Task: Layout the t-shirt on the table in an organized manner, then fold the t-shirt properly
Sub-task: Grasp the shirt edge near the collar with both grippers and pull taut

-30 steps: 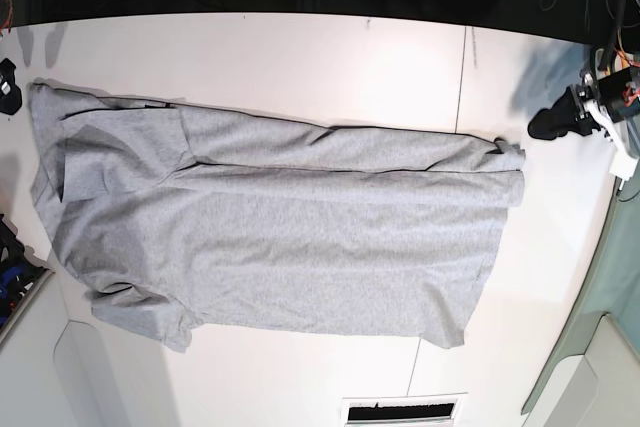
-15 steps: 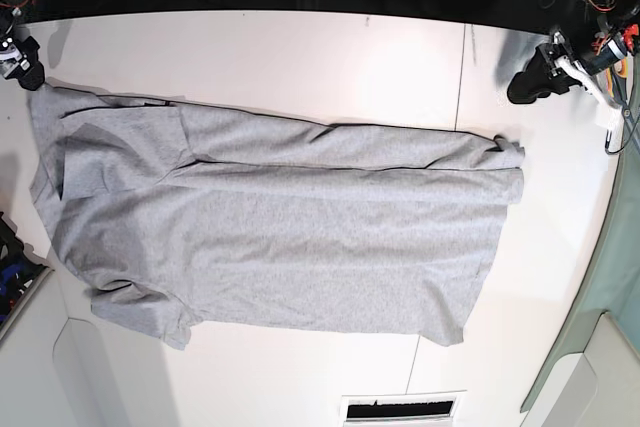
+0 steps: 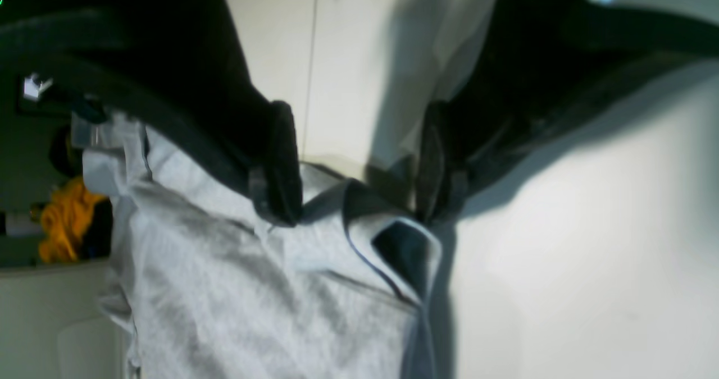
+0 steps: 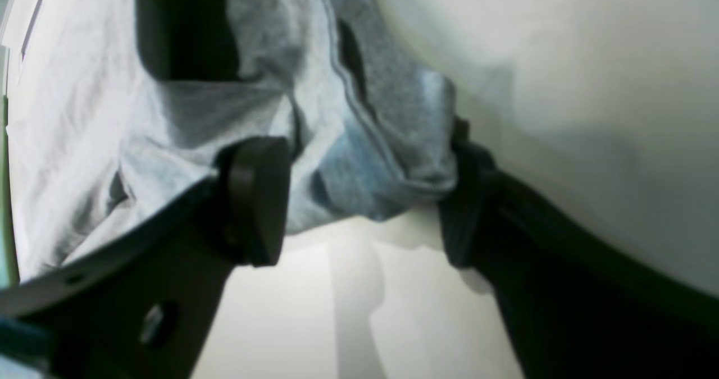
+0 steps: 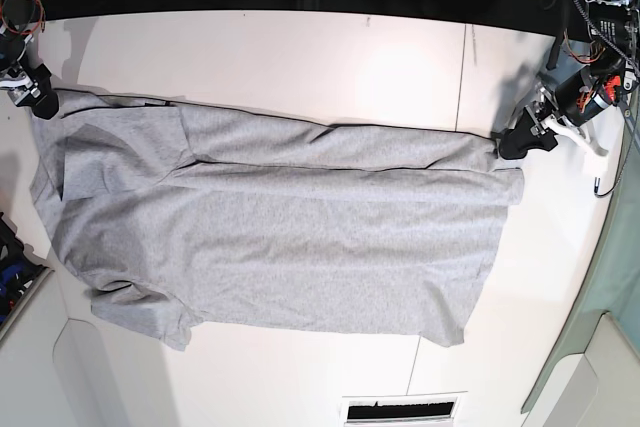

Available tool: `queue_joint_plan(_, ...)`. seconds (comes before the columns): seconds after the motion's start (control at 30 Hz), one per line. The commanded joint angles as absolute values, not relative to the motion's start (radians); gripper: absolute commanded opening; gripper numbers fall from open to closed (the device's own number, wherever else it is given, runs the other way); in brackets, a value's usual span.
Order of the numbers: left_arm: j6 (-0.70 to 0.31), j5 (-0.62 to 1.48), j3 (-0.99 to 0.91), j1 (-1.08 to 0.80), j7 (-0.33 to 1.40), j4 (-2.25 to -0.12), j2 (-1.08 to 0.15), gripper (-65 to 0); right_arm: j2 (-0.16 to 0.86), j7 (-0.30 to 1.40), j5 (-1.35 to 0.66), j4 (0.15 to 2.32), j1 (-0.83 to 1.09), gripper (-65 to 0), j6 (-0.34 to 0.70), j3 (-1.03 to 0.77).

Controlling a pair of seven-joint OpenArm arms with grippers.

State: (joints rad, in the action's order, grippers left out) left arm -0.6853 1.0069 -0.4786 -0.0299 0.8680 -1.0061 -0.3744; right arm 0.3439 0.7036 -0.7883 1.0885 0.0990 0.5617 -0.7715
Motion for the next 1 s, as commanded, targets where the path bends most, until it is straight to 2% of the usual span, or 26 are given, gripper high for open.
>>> queue_joint_plan(0.0,-0.698,1.031,-0.475,-0.003,0.854,-1.007,-0.391,-28.8,0.362,0.704,-0.794,1.098,0.091,-24.3,0.566,-0.767)
queue_joint_plan(0.27,-0.698,1.019,-0.435,0.076,0.856,-0.998,-0.39,-28.8,0.348,0.704,-0.792,1.098,0.068,-24.2,0.569,-0.739)
queue_joint_plan(0.47,-0.684,0.863,-0.359,0.127,0.741,-0.966,-0.384,-28.9,0.318,0.707,-0.778,1.098,0.038,-24.3,0.569,-0.739)
queue_joint_plan(0.6,-0.684,0.815,-0.35,0.174,0.736,-0.935,-0.351,-29.9,0.309,0.707,-0.767,1.098,0.02,-24.7,0.569,-0.739)
queue_joint_plan(0.63,-0.684,0.797,-0.35,0.179,0.736,-0.935,-0.344,-33.9,0.309,0.707,-0.766,1.098,0.02,-27.2,0.569,-0.739)
queue_joint_plan(0.67,-0.684,0.776,-0.35,0.184,0.736,-0.935,-0.337,-41.6,0.31,0.707,-0.766,1.098,0.02,-32.5,0.569,-0.739)
queue_joint_plan(0.73,-0.685,0.741,-0.35,0.186,0.734,-0.935,-0.335,-61.5,0.31,0.707,-0.766,1.098,0.02,-49.1,0.569,-0.739)
queue_joint_plan(0.77,-0.685,0.738,-0.35,0.186,0.733,-0.935,-0.336,-65.0,0.31,0.707,-0.766,1.098,0.02,-58.6,0.569,-0.739)
queue_joint_plan(0.8,-0.685,0.739,-0.35,0.185,0.737,-0.935,-0.337,-65.0,0.311,0.709,-0.766,1.098,0.02,-65.0,0.569,-0.739)
queue_joint_plan(0.97,-0.698,0.769,-0.35,0.175,0.82,-0.957,-0.364,-65.0,0.337,0.781,-0.767,1.102,0.026,-65.0,0.583,-0.739)
